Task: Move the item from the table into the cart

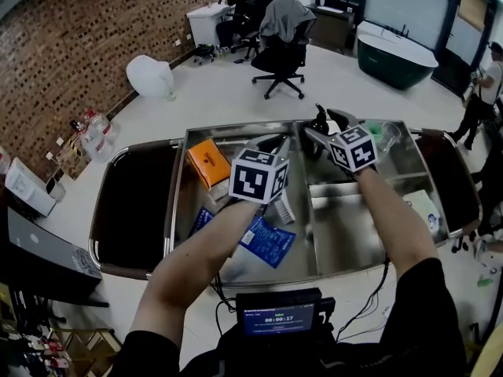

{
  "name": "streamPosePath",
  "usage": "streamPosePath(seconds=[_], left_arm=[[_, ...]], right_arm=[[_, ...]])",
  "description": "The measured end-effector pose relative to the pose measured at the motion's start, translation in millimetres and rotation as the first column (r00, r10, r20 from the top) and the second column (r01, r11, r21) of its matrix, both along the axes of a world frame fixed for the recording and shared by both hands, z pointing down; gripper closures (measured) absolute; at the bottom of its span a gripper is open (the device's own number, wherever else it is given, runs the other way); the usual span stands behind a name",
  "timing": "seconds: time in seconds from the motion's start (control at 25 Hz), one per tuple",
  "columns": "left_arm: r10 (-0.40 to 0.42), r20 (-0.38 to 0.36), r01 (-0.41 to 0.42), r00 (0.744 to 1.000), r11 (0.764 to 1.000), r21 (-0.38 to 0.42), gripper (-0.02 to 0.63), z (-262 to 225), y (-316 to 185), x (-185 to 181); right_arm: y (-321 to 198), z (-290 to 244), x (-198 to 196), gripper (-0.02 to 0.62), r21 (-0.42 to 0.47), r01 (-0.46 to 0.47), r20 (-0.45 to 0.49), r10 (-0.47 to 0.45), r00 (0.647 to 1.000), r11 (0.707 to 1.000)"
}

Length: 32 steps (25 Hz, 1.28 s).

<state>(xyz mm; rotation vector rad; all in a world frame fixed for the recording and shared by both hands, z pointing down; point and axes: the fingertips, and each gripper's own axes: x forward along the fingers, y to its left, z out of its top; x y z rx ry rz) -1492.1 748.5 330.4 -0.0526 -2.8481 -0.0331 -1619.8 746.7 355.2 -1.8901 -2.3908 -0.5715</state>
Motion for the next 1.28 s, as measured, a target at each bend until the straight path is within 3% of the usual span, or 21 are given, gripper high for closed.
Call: streamPosePath(seconds=[0.2,0.36,0.52,0.76,0.84,0.92,0.96,1.0,1.04,1.12,1.28], left_arm=[[0.067,0.044,-0.067,0.997,0.998,-0.009,0.581,-21.3,-16.0,34.7],[0.109,0.093,-0.106,0.990,0.994,-0.039,0.581,-27.1,-35.8,85.7],[0.126,0.137,-0.117,0.982,0.991,-0.071,0.581,-27.5,-95.3,114.3],[0.120,0.200,-0.099,0.972,0.989,-0.113,0.581,-73.5,-187.7,173.5],[0.095,0.219,-0.072,0.971,0.991,-0.109,0.581,-86.0,-214.5,193.1],[0.081,0.225,-0.060,0.971,0.993,-0.099,0.581,-93.1,-244.3,215.1],[0.080,0.229,-0.061,0.970,0.994,-0.087,0.582,-95.3,-260.9,225.6],[0.081,0.234,-0.065,0.969,0.995,-0.072,0.593,-97.2,-277.9,235.5],[0.081,0.239,-0.068,0.968,0.996,-0.062,0.597,-98.9,-294.6,245.6],[0.086,0.240,-0.071,0.967,0.995,-0.071,0.618,-100.3,-325.9,267.7],[0.138,0.213,-0.112,0.967,0.985,-0.129,0.618,-88.5,-373.8,311.6]], right_arm=[[-22.9,-49.6,21.8,0.272,-0.068,-0.076,0.015,0.077,0.997,0.995],[-54.5,-69.9,74.3,0.272,-0.135,-0.111,-0.003,0.112,0.994,0.985],[-122.8,-64.9,113.6,0.272,-0.172,-0.100,-0.040,0.094,0.995,0.980],[-226.9,-110.1,195.0,0.273,-0.238,-0.035,-0.056,0.022,0.998,0.971],[-260.9,-121.1,224.7,0.374,-0.245,-0.001,-0.048,-0.011,0.999,0.969],[-294.8,-129.1,253.1,0.403,-0.251,0.024,-0.033,-0.033,0.999,0.968],[-312.1,-133.4,266.0,0.525,-0.255,0.035,-0.028,-0.043,0.999,0.966],[-328.8,-137.9,278.0,0.565,-0.260,0.046,-0.028,-0.055,0.998,0.965],[-344.1,-142.1,289.4,0.565,-0.263,0.056,-0.035,-0.067,0.997,0.963],[-370.3,-148.2,312.5,0.623,-0.267,0.069,-0.054,-0.087,0.995,0.961],[-410.3,-139.2,353.9,0.623,-0.259,0.064,-0.082,-0.088,0.993,0.964]])
